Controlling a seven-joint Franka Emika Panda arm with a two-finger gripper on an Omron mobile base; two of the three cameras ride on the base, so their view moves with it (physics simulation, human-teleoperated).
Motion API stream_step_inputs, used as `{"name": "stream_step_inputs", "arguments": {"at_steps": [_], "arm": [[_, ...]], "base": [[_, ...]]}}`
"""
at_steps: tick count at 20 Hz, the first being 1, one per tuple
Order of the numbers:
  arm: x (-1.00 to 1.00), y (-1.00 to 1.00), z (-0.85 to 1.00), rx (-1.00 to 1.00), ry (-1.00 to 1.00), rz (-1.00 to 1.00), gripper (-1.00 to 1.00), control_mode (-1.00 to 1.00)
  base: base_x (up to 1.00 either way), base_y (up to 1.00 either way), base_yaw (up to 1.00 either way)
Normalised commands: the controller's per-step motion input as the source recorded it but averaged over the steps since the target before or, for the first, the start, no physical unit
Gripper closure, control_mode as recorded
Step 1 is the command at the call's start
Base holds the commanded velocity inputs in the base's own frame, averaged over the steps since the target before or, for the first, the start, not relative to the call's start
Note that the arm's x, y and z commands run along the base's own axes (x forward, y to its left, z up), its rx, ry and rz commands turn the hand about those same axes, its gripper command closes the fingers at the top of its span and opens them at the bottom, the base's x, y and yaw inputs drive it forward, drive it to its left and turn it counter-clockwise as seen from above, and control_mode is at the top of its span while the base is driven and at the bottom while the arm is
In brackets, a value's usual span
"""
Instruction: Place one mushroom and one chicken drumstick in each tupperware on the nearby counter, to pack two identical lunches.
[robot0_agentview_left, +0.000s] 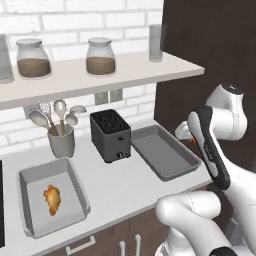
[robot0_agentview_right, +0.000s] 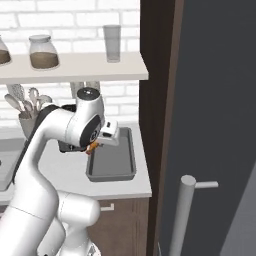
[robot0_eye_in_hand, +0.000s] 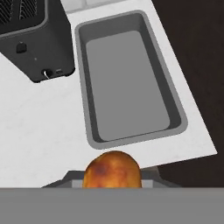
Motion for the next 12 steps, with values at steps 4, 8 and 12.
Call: {"name": "stream_step_inputs", "arguments": {"at_steps": [4, 8, 12], "arm": [[0.31, 0.11, -0.74, -0.15, 0.00, 0.00, 1.00, -1.00], [0.69, 0.09, -0.75, -0.12, -0.01, 0.00, 1.00, -1.00], [0.81, 0.00, -0.52, -0.05, 0.00, 0.00, 1.00, -1.00]], "base": [[0.00, 0.00, 0.00], [0.00, 0.00, 0.00], [0.00, 0.00, 0.00]]}}
